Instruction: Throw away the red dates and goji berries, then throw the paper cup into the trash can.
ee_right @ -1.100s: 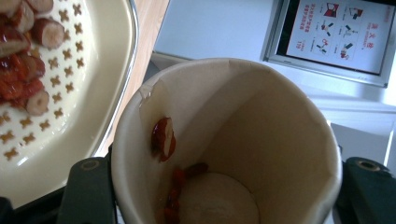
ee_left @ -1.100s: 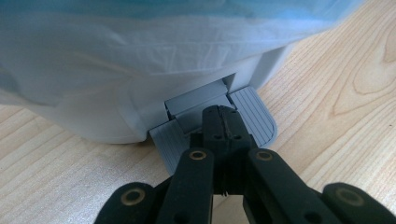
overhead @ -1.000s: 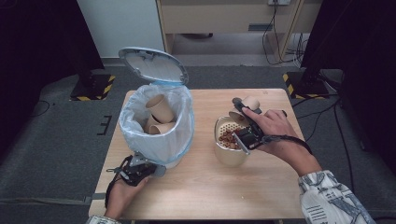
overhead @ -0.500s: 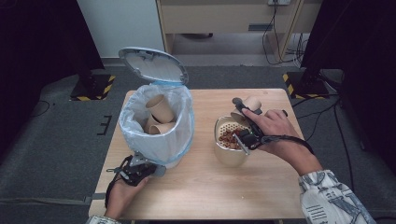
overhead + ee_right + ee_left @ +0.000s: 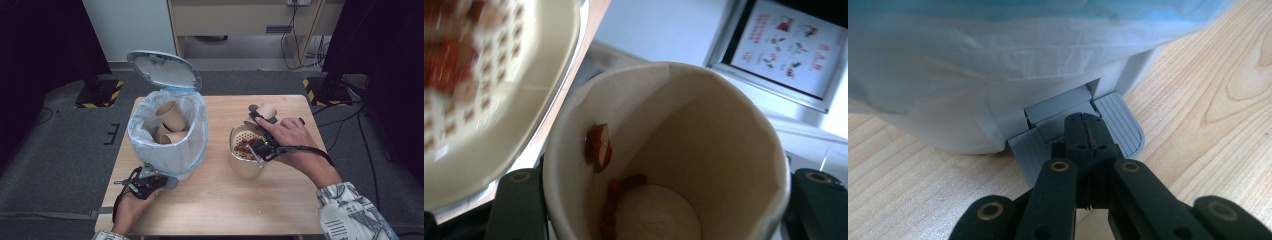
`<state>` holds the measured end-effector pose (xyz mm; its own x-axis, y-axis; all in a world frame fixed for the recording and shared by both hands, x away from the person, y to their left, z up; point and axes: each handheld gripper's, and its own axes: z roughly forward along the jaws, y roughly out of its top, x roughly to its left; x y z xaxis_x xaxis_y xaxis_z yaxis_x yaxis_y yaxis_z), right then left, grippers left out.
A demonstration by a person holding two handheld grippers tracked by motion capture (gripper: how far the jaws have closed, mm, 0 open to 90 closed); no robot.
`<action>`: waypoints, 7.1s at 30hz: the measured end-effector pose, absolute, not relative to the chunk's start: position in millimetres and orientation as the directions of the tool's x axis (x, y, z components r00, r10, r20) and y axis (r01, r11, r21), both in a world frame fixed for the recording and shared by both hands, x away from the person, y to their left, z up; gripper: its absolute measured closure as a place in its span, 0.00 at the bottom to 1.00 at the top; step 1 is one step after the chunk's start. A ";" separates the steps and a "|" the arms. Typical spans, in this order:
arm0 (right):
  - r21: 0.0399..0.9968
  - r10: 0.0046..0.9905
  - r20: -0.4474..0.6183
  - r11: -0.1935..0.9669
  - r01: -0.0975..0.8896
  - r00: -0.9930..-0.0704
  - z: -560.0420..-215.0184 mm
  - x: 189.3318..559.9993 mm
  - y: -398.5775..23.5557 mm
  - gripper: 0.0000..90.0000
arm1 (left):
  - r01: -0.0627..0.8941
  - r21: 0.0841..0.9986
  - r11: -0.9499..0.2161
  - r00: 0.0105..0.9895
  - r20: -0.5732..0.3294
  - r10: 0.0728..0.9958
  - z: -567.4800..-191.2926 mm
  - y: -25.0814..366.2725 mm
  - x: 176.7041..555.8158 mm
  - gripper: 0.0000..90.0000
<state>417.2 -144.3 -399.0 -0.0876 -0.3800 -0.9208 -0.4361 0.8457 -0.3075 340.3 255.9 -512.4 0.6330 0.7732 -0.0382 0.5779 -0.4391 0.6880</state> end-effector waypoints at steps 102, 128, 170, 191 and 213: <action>0.411 0.235 -0.873 0.826 -0.385 -0.427 -352.4 442.6 -150.3 0.36 | 0.577 0.689 -0.438 0.633 -0.038 0.773 -512.5 256.1 340.1 1.00; 0.415 0.192 -0.864 0.795 -0.442 -0.466 -330.4 429.0 -110.2 0.36 | 0.577 0.689 -0.439 0.632 -0.037 0.774 -512.5 255.9 340.0 1.00; 0.440 0.177 -0.856 0.744 -0.503 -0.487 -303.3 416.5 -64.5 0.36 | 0.578 0.691 -0.434 0.630 -0.041 0.775 -512.7 255.8 339.9 1.00; 0.501 0.194 -0.824 0.690 -0.523 -0.533 -287.3 415.0 -29.4 0.36 | 0.577 0.692 -0.434 0.631 -0.040 0.775 -512.7 255.8 339.9 1.00; 0.724 0.298 -0.653 0.515 -0.458 -0.697 -273.5 418.0 5.1 0.36 | 0.577 0.691 -0.436 0.631 -0.039 0.775 -512.7 255.6 339.8 1.00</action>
